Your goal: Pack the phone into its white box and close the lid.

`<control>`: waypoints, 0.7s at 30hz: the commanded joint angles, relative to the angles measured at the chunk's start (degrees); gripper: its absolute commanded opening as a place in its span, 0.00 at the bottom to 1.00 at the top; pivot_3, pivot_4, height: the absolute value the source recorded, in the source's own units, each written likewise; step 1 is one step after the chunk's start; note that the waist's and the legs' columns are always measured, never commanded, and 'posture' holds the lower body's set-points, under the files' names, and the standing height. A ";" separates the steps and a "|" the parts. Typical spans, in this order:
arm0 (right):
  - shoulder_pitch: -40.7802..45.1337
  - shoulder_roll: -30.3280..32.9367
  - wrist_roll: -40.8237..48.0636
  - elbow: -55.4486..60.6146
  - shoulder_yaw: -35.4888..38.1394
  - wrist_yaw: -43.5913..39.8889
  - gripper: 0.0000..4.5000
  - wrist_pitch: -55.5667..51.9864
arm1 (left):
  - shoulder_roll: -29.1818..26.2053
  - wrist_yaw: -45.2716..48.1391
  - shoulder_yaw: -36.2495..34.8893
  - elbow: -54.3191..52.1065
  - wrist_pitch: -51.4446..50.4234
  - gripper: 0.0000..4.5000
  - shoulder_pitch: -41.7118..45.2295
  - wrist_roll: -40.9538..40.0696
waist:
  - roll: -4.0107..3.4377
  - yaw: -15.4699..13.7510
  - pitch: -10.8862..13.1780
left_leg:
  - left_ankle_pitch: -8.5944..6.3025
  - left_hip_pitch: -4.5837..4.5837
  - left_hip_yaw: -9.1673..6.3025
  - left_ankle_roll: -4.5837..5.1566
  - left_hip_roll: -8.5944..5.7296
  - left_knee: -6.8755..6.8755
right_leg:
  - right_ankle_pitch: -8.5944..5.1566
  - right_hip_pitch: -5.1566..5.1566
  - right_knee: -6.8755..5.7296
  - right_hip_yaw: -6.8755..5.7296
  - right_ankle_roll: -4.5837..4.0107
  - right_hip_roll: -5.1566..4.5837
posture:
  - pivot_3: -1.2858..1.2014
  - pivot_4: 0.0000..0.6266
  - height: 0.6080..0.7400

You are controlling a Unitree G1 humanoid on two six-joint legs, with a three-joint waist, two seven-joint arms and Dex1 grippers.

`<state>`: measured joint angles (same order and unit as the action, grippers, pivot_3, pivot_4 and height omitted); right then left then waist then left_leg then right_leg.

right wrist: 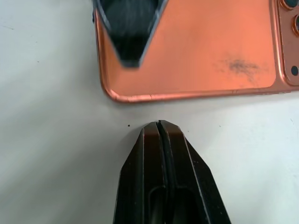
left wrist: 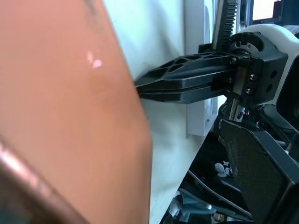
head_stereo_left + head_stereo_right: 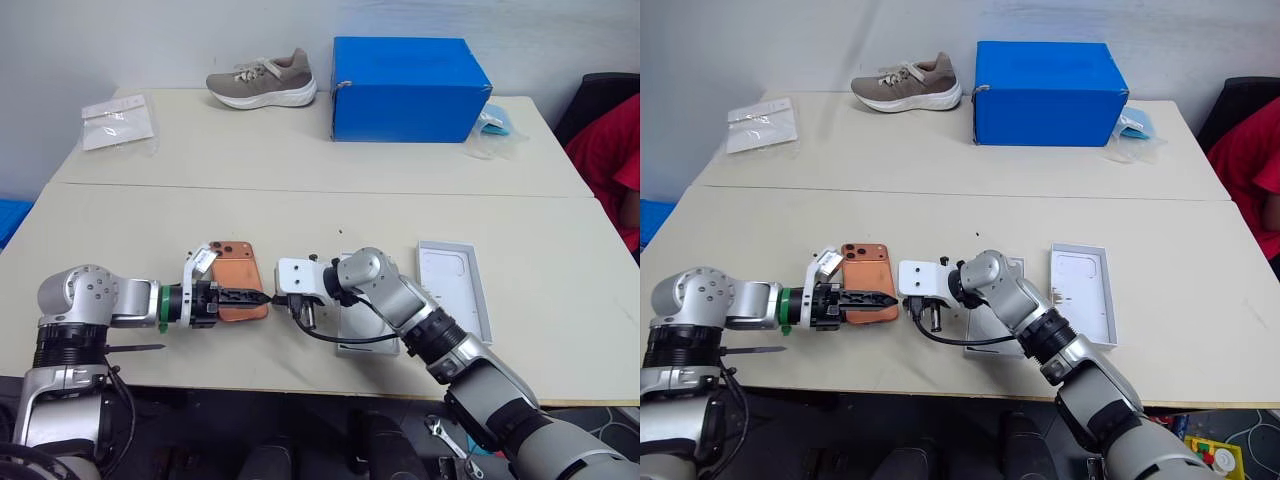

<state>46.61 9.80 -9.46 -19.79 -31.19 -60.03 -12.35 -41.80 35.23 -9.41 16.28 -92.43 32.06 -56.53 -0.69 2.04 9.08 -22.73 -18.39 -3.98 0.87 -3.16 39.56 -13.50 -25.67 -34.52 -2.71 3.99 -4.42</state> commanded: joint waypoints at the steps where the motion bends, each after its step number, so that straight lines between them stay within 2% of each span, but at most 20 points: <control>1: -0.08 0.05 -0.03 0.96 0.02 0.07 0.00 0.91 | -2.10 0.12 -2.54 -0.31 -0.07 0.80 -0.98 0.13 | 0.00 0.00 0.00 | 0.00 0.01 0.00 0.00 0.00 -0.01 | 0.00 0.00 0.00 0.00 0.00 0.00 | 0.52 0.24 1.00; 7: 0.46 -0.17 -0.26 -0.51 0.01 0.24 0.00 1.68 | -2.99 -0.08 -4.59 0.78 -0.07 0.80 -0.59 -0.48 | 0.01 -0.03 0.01 | 0.00 0.00 0.00 -0.01 0.01 -0.02 | 0.00 -0.01 0.00 0.00 0.00 0.00 | 0.52 0.24 1.00; 10: 0.63 -0.28 -0.31 -1.01 0.10 0.25 0.00 2.07 | -2.57 -0.78 -5.44 1.19 -0.07 0.67 -0.45 0.10 | 0.02 -0.04 0.01 | 0.00 0.00 0.00 -0.01 0.00 -0.02 | 0.00 -0.01 0.00 0.00 0.00 0.00 | 0.52 0.24 1.00; 15: 0.45 0.06 0.30 0.05 0.74 0.00 0.00 2.78 | -2.53 -0.45 -6.58 2.08 -0.07 0.34 -0.68 0.13 | 0.03 -0.03 0.02 | 0.01 -0.01 0.00 -0.01 0.01 -0.02 | 0.00 -0.02 0.01 0.00 0.00 0.01 | 0.52 0.24 1.00; 17: -0.11 0.62 2.17 2.46 1.85 -1.33 0.00 3.24 | -2.64 -0.13 -6.83 2.06 -0.07 0.23 -0.79 -0.07 | 0.03 -0.04 0.04 | 0.01 -0.01 0.00 -0.01 0.01 -0.03 | 0.00 -0.03 0.00 0.00 0.00 0.01 | 0.52 0.24 1.00; 19: -0.94 1.64 4.55 6.03 3.30 -3.00 0.00 2.89 | -2.63 0.11 -7.27 2.02 -0.07 0.08 -0.91 -0.35 | 0.06 -0.08 0.09 | 0.01 -0.04 -0.01 -0.01 0.00 -0.03 | 0.00 -0.05 0.01 0.00 0.00 0.01 | 0.52 0.24 1.00; 21: -2.30 3.08 7.44 11.04 5.09 -4.39 0.00 1.19 | -2.55 0.58 -7.84 1.66 -0.07 0.03 -1.17 -1.05 | 0.11 -0.17 0.14 | 0.01 -0.07 -0.03 -0.01 0.01 -0.04 | 0.00 -0.08 0.02 -0.01 0.00 0.00 | 0.52 0.24 1.00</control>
<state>44.45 12.17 -5.45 -14.63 -28.66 -62.93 -10.47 -43.77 34.60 -14.91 18.86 -92.51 30.86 -56.04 -0.58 1.87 9.22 -22.72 -18.49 -4.02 0.86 -3.16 39.51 -13.50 -25.77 -34.48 -2.74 3.99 -4.42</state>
